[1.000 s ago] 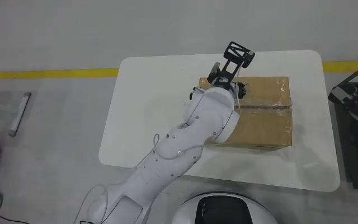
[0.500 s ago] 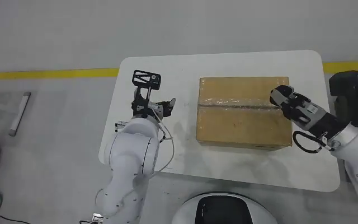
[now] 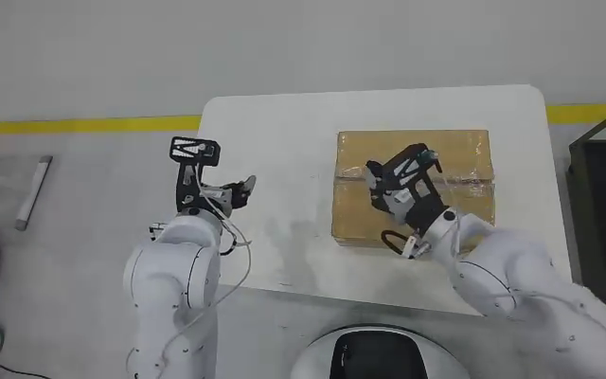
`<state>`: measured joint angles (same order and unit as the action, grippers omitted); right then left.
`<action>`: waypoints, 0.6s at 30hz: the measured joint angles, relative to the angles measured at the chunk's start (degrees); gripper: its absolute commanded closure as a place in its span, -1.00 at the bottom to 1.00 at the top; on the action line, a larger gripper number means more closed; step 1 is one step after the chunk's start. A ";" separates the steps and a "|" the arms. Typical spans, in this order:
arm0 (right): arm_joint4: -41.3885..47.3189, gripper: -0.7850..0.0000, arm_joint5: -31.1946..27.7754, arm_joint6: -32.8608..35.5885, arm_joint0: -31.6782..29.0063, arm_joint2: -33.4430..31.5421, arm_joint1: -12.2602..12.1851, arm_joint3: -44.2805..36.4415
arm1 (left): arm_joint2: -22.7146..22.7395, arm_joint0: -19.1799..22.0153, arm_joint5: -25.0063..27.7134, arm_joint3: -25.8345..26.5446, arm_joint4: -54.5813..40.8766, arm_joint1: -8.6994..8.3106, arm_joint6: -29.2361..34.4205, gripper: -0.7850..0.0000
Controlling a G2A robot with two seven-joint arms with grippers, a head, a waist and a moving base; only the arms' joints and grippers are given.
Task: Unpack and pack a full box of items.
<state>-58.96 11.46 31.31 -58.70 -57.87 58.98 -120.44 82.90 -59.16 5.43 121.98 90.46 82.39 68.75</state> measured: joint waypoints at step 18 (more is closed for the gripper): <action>-2.23 1.00 4.51 2.51 0.40 1.06 2.43 7.16 | -3.82 3.02 0.39 -3.39 -0.65 -0.09 -0.16 -1.00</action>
<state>-61.19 15.97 33.81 -58.30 -56.81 61.41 -113.29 79.08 -56.14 5.81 118.60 89.81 82.29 68.58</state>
